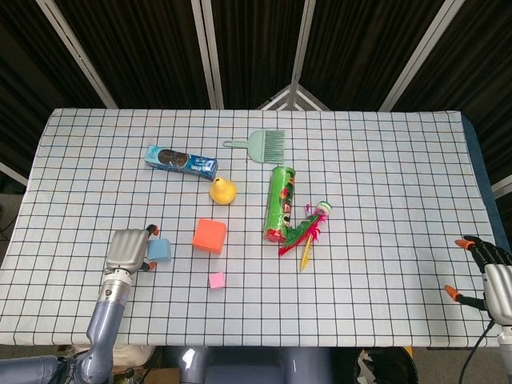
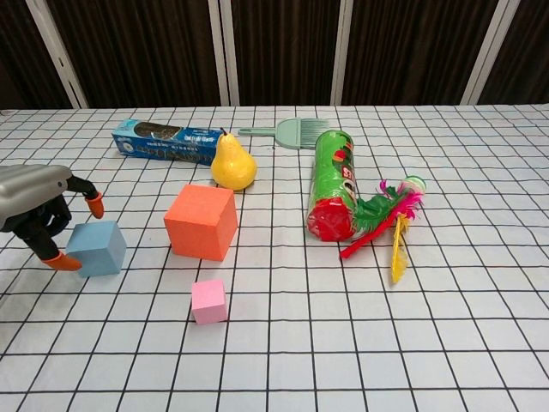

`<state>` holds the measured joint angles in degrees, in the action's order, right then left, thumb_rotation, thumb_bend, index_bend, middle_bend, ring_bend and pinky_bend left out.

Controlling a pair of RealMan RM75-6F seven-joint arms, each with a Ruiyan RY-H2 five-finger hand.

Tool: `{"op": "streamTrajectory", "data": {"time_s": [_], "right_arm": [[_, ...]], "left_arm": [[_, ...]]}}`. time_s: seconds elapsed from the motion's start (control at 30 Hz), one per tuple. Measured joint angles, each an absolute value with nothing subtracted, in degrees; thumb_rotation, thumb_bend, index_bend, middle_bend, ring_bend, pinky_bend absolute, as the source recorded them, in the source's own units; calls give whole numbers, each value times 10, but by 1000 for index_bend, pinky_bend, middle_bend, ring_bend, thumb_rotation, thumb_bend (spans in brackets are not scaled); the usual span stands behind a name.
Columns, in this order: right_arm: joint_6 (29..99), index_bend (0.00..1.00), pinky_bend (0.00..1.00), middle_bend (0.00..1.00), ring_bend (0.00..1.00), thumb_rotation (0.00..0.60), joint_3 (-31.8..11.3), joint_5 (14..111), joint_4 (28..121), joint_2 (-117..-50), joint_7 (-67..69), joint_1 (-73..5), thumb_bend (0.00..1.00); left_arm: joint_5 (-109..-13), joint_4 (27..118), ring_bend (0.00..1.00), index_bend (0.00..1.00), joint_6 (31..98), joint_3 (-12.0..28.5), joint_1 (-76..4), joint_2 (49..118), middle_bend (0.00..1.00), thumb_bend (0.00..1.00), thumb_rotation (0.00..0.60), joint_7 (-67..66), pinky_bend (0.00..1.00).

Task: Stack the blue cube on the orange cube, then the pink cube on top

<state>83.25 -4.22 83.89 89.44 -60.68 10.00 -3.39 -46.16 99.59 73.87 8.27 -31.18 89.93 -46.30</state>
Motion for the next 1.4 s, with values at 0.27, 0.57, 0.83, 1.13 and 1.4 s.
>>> {"op": "streamTrajectory", "data": {"time_s": [0.27,0.57,0.83,1.13,1.4], "right_arm": [[837,251,199,202,194,600,-44,838,891,-607,109,-31,170],[828,251,200,202,194,600,-41,840,892,-609,107,-35,170],[820,251,200,202,194,600,-41,837,895,-611,98,-39,170],[823,251,200,202,194,600,-42,837,897,-609,97,-38,170],[826,251,199,202,194,600,-42,838,896,-608,104,-37,170]], "left_arm": [[-472,987,709,329,746,82,-312,904,823,160,600,-450,868],[-474,964,709,326,743,87,-316,907,823,191,600,-437,868],[-473,957,709,334,729,83,-321,906,825,194,600,-432,868],[-475,963,710,388,725,80,-327,912,826,261,600,-437,868],[-475,956,710,396,735,77,-328,921,825,314,600,-446,868]]}}
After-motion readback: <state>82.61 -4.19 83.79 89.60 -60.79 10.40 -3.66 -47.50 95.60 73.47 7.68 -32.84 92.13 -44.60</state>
